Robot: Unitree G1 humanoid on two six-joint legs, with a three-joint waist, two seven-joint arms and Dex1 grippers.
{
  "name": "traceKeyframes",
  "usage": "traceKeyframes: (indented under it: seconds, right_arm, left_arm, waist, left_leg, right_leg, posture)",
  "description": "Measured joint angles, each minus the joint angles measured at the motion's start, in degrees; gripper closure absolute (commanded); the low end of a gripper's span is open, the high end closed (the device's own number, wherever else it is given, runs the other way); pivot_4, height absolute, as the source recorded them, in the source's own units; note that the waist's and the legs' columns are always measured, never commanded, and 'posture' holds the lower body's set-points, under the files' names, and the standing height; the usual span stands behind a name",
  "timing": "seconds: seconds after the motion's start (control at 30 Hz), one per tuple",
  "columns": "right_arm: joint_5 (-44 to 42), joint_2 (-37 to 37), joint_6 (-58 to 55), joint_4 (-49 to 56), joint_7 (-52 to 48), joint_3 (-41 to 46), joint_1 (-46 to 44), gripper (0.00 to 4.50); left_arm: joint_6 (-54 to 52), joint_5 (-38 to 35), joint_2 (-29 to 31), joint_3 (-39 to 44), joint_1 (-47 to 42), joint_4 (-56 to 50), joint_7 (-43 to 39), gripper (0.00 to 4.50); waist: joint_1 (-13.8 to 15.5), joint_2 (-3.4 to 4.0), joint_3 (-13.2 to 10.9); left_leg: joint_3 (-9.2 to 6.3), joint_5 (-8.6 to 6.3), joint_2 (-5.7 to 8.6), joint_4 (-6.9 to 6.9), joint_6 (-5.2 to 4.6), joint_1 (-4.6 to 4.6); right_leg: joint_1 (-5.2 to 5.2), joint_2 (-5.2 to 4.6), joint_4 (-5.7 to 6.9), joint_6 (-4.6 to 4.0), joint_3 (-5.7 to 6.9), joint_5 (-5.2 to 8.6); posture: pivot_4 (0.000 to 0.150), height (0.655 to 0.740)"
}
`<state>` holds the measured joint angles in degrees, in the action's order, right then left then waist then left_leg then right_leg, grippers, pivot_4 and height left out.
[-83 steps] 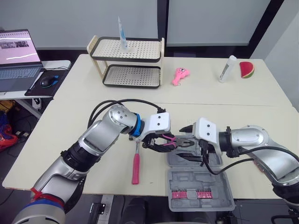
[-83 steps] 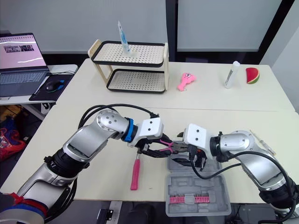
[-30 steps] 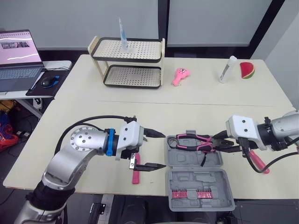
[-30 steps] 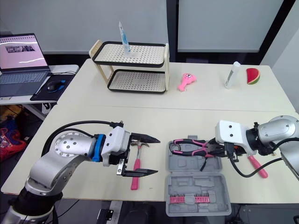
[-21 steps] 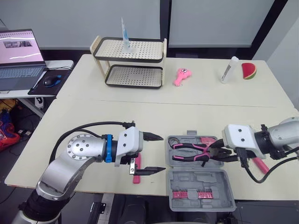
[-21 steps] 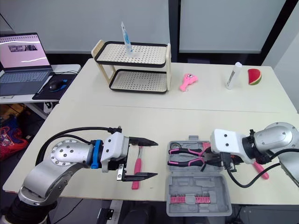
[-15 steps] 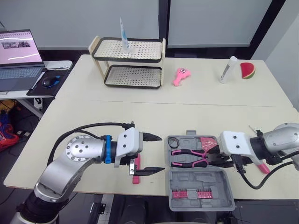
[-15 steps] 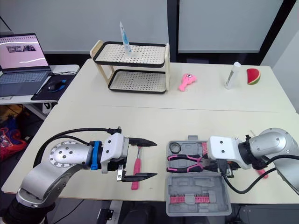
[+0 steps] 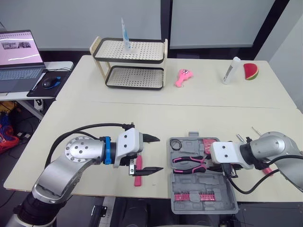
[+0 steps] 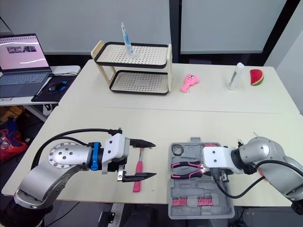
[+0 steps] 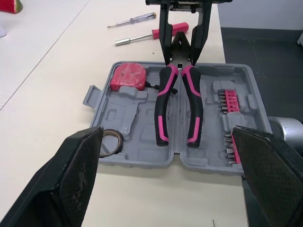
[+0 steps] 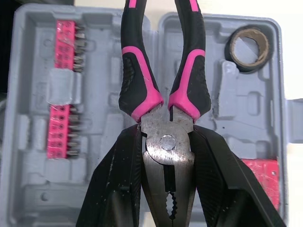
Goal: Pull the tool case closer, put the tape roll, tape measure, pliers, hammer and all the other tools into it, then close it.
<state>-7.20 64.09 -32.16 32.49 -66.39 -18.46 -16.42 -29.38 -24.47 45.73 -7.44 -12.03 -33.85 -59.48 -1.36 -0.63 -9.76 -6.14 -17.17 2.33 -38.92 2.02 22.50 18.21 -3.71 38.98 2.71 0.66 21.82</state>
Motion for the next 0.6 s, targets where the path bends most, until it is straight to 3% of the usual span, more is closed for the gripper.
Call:
traceKeyframes:
  seconds: [0.6]
  right_arm:
    - [4.52,-5.61,4.16,-9.53,-2.25,-2.81,-5.98,3.25]
  left_arm:
    - [2.35,1.38,1.01,0.08,-3.38,8.08,-1.04,0.00]
  waist:
    - [-0.12,0.00,0.00]
  left_leg:
    - [0.01,0.00,0.01,0.00,0.00,-0.01]
  right_leg:
    - [0.01,0.00,0.00,0.00,-0.01,0.00]
  posture:
    - [0.150,0.7400]
